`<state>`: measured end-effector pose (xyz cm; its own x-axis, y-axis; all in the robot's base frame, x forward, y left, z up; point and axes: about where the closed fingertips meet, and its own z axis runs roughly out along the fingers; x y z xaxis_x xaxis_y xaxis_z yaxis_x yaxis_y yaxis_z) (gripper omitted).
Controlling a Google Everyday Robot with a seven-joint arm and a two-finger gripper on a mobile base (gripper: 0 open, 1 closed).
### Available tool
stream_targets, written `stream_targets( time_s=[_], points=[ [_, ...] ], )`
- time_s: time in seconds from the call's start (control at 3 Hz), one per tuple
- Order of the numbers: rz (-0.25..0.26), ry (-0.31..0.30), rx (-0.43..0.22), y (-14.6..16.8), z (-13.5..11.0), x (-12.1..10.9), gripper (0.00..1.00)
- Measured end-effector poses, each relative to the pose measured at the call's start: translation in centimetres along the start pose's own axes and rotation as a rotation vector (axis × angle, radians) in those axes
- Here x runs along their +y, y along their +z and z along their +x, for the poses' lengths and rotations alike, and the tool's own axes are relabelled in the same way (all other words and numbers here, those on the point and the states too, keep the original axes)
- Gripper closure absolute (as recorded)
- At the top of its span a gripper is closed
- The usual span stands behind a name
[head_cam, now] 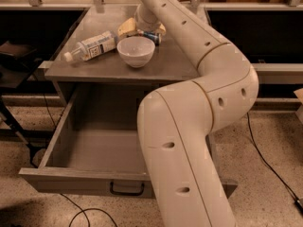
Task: Place redbull can into top drawer
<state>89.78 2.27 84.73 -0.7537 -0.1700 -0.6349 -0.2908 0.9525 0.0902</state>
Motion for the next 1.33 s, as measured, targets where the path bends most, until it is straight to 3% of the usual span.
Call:
stream_targets(
  time_s=[0.67, 1.0, 1.33],
  points=[
    [0.003, -0.001, 0.022, 0.35, 0.28, -0.09, 0.32],
    [0.004, -0.001, 0.028, 0.45, 0.31, -0.15, 0.32],
    [0.003, -0.002, 0.031, 0.49, 0.35, -0.19, 0.40]
  ],
)
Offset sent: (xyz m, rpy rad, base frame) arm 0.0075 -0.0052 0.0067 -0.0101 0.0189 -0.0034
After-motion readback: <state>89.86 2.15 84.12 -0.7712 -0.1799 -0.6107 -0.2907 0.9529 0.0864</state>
